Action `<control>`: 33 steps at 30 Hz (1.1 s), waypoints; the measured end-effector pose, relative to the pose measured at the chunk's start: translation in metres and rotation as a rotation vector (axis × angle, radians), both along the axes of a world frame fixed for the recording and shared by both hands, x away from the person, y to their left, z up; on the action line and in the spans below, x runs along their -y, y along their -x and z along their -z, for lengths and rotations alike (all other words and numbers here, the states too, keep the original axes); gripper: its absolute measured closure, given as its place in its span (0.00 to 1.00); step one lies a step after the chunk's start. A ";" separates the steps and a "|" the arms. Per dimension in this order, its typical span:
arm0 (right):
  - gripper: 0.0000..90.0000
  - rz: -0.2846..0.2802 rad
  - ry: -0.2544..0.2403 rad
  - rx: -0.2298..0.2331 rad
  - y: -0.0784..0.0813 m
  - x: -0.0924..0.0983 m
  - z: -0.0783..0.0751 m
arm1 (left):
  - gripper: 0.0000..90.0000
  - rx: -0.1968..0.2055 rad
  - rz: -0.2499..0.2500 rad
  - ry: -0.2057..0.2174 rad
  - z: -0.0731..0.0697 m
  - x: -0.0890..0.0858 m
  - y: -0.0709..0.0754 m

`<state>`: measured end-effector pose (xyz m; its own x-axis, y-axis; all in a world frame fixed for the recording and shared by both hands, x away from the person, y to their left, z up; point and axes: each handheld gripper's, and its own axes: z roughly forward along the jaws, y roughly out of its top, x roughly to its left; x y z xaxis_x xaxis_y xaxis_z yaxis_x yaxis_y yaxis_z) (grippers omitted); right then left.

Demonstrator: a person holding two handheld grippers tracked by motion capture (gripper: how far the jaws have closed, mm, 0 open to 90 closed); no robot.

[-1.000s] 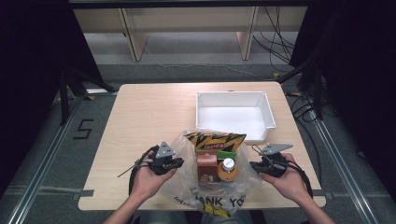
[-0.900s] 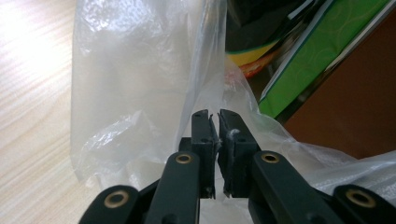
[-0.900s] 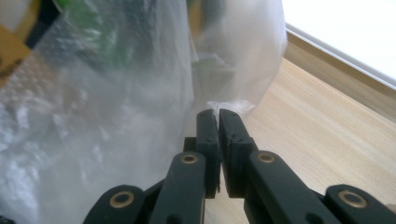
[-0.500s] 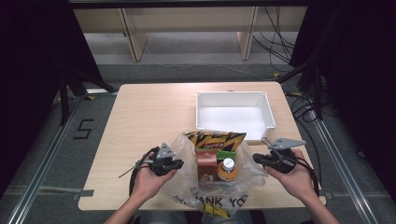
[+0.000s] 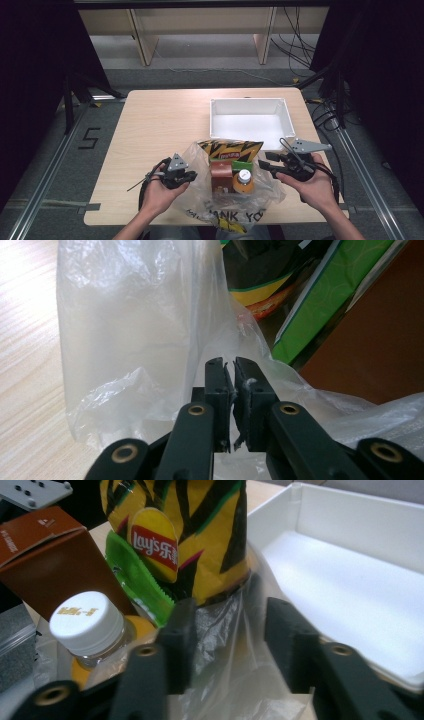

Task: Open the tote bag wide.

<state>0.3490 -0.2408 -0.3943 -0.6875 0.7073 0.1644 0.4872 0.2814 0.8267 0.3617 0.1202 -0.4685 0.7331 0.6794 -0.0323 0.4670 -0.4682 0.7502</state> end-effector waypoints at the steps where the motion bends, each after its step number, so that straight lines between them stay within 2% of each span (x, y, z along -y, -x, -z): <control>1: 0.57 0.000 0.000 0.000 0.000 0.000 0.000 | 0.93 0.002 -0.002 0.003 0.000 0.000 0.000; 2: 0.54 0.007 0.005 0.006 -0.001 -0.001 0.002 | 0.93 0.000 -0.006 0.005 0.000 0.001 0.000; 3: 0.51 0.003 0.018 -0.007 -0.002 -0.002 0.004 | 0.93 -0.003 -0.006 0.011 0.000 0.001 0.000; 4: 0.48 -0.001 0.045 -0.021 -0.005 -0.006 0.009 | 0.93 0.008 0.005 -0.001 -0.001 0.000 0.000; 5: 0.48 -0.001 0.045 -0.021 -0.005 -0.006 0.009 | 0.93 0.001 -0.001 0.005 -0.001 0.001 0.000; 6: 0.46 -0.004 0.099 -0.013 -0.009 -0.007 0.013 | 0.93 0.003 -0.001 0.002 -0.001 0.000 0.000; 7: 0.46 -0.004 0.099 -0.013 -0.009 -0.007 0.013 | 0.93 0.003 -0.001 0.000 -0.001 0.000 0.000; 8: 0.46 -0.013 0.119 -0.017 -0.011 -0.007 0.016 | 0.93 0.010 0.005 -0.007 -0.001 0.000 0.000; 9: 0.49 0.017 0.113 -0.045 -0.010 -0.009 0.018 | 0.93 0.008 0.005 -0.010 -0.001 -0.001 0.000; 10: 0.56 0.007 0.157 -0.021 -0.012 -0.008 0.020 | 0.93 0.014 0.012 -0.015 -0.001 -0.001 -0.001; 12: 0.70 0.021 0.172 -0.040 -0.013 -0.008 0.023 | 0.94 0.009 0.013 -0.008 0.000 -0.001 -0.001; 14: 0.81 0.015 0.173 -0.054 -0.015 -0.005 0.027 | 0.96 0.008 0.005 -0.002 0.001 0.000 -0.001; 15: 0.85 0.023 0.169 -0.077 -0.015 -0.005 0.028 | 0.97 0.008 0.012 -0.015 0.001 -0.001 -0.002; 16: 0.88 0.012 0.178 -0.069 -0.017 -0.003 0.029 | 0.97 0.006 0.016 -0.019 0.001 -0.002 -0.002; 17: 0.91 0.026 0.166 -0.078 -0.017 -0.003 0.030 | 0.98 -0.013 -0.009 0.007 0.003 0.000 -0.002; 18: 0.93 0.031 0.160 -0.085 -0.018 -0.002 0.032 | 0.99 -0.014 -0.012 0.005 0.003 -0.001 -0.002; 19: 0.94 0.025 0.177 -0.084 -0.020 0.001 0.032 | 0.99 -0.012 -0.001 -0.012 0.004 -0.002 -0.003; 20: 0.95 0.024 0.191 -0.077 -0.021 0.003 0.034 | 0.99 -0.026 -0.008 0.002 0.005 -0.001 -0.003; 23: 0.99 0.030 0.220 -0.084 -0.026 0.008 0.040 | 1.00 -0.034 -0.005 -0.002 0.008 -0.002 -0.005; 24: 0.99 0.048 0.217 -0.087 -0.028 0.008 0.042 | 1.00 -0.053 -0.016 0.003 0.009 -0.002 -0.005; 25: 1.00 0.062 0.242 -0.108 -0.030 0.012 0.046 | 1.00 -0.055 -0.020 -0.001 0.010 -0.002 -0.006; 26: 1.00 0.062 0.242 -0.108 -0.030 0.012 0.046 | 1.00 -0.053 -0.015 -0.003 0.011 -0.003 -0.007; 27: 1.00 0.068 0.247 -0.101 -0.032 0.013 0.049 | 1.00 -0.067 -0.028 0.007 0.012 -0.003 -0.007; 28: 1.00 0.086 0.220 -0.076 -0.034 0.012 0.054 | 1.00 -0.054 -0.018 -0.003 0.012 -0.004 -0.008; 29: 1.00 0.098 0.254 -0.133 -0.033 0.014 0.051 | 1.00 -0.068 -0.027 0.005 0.013 -0.004 -0.008; 30: 1.00 0.106 0.256 -0.141 -0.034 0.015 0.053 | 1.00 -0.075 -0.035 0.008 0.014 -0.004 -0.009; 31: 1.00 0.113 0.225 -0.091 -0.036 0.016 0.058 | 1.00 -0.063 -0.024 -0.004 0.015 -0.005 -0.010; 32: 1.00 0.119 0.262 -0.098 -0.037 0.018 0.058 | 1.00 -0.076 -0.035 0.003 0.016 -0.005 -0.010; 33: 1.00 0.145 0.276 -0.137 -0.037 0.020 0.056 | 1.00 -0.079 -0.042 0.003 0.016 -0.005 -0.011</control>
